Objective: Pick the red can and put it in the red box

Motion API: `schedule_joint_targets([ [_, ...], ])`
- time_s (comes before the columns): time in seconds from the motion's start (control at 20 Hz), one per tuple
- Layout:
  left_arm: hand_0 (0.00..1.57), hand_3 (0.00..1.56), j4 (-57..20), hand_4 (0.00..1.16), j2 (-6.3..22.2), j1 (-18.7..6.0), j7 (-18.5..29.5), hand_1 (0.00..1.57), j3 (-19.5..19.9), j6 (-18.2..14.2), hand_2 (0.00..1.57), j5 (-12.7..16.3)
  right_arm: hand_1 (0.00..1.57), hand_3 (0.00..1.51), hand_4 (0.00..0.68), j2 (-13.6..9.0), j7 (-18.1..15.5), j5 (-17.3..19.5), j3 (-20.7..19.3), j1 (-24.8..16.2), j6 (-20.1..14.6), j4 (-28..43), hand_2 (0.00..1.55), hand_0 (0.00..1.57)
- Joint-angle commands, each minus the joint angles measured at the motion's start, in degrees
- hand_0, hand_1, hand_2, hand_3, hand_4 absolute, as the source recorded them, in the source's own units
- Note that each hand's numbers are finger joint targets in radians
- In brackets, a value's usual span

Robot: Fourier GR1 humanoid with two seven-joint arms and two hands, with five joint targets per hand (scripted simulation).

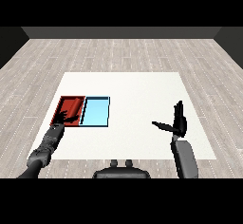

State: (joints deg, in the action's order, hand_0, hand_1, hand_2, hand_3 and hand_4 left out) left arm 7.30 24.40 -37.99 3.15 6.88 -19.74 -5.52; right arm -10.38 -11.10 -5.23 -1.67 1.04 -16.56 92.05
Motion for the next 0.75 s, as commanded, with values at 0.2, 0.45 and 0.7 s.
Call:
schedule_joint_targets([
  [0.2,0.0,0.0,1.0,0.0,2.4,2.3,10.0,0.0,6.6,3.6,0.0,5.7,0.0,0.0,0.0,-0.2,0.8,-0.8,0.0,-2.1,1.2,5.1,0.0,0.0],
  [0.45,0.0,0.0,13.3,0.0,1.7,1.9,27.3,0.0,15.2,10.5,0.0,15.4,0.0,0.0,0.0,-1.3,-0.6,-1.0,0.8,-2.6,3.4,7.8,0.0,0.0],
  [0.7,0.0,0.0,23.8,0.0,-4.6,3.9,38.8,0.0,15.2,22.4,0.0,19.2,0.0,0.0,0.0,-0.1,1.6,-3.6,4.1,-1.6,6.4,10.6,0.0,0.0],
])
